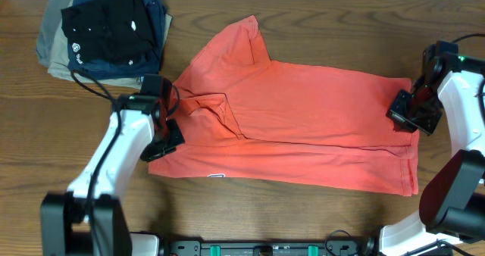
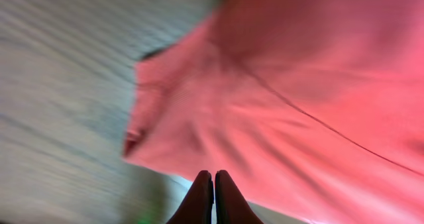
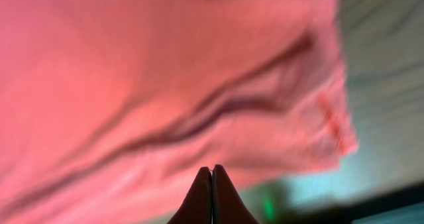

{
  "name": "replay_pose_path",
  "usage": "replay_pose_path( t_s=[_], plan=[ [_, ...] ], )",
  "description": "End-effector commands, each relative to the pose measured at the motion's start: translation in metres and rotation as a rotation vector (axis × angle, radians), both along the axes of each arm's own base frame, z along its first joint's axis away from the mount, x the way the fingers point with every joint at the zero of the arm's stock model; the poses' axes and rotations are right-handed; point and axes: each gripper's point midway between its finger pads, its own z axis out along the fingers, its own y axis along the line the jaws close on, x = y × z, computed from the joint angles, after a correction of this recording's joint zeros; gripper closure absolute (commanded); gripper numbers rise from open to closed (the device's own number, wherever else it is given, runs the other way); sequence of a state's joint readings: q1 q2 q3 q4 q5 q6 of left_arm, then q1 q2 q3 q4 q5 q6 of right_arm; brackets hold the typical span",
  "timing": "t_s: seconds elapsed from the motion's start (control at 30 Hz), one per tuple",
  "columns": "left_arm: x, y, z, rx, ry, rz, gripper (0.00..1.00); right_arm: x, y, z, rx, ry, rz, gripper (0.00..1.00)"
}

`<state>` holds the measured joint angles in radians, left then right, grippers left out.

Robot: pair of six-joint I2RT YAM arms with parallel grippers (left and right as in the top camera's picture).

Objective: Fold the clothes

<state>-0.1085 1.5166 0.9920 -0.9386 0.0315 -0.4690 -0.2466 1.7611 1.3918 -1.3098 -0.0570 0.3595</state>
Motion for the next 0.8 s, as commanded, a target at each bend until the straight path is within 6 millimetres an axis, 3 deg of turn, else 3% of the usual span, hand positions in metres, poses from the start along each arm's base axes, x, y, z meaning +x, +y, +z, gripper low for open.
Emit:
replay_pose_path(
  t_s=[0.0,0.13,0.23,0.4,0.57,0.77],
  plan=[
    [0.004,-0.036,0.026,-0.124,-0.086,-0.1,0.94,-0.01,0.036,-0.004,0.173,0.02,0.147,0.99],
    [-0.005,-0.068,0.03,-0.143,-0.093,-0.218,0.94,-0.029,0.068,-0.026,0.215,0.079,0.249,0.99],
    [-0.02,-0.096,0.024,-0.184,-0.051,-0.286,0.94,-0.043,0.096,-0.05,0.216,0.104,0.35,0.99],
    [-0.034,-0.127,0.007,-0.189,-0.005,-0.335,0.94,-0.053,0.129,-0.079,0.186,0.097,0.382,0.92],
    [-0.033,-0.141,-0.015,-0.178,0.033,-0.354,0.94,-0.053,0.141,-0.087,0.174,0.08,0.379,0.92],
    [-0.032,-0.143,-0.046,-0.16,0.1,-0.342,0.94,-0.049,0.148,-0.091,0.16,0.053,0.376,0.95]
  ],
)
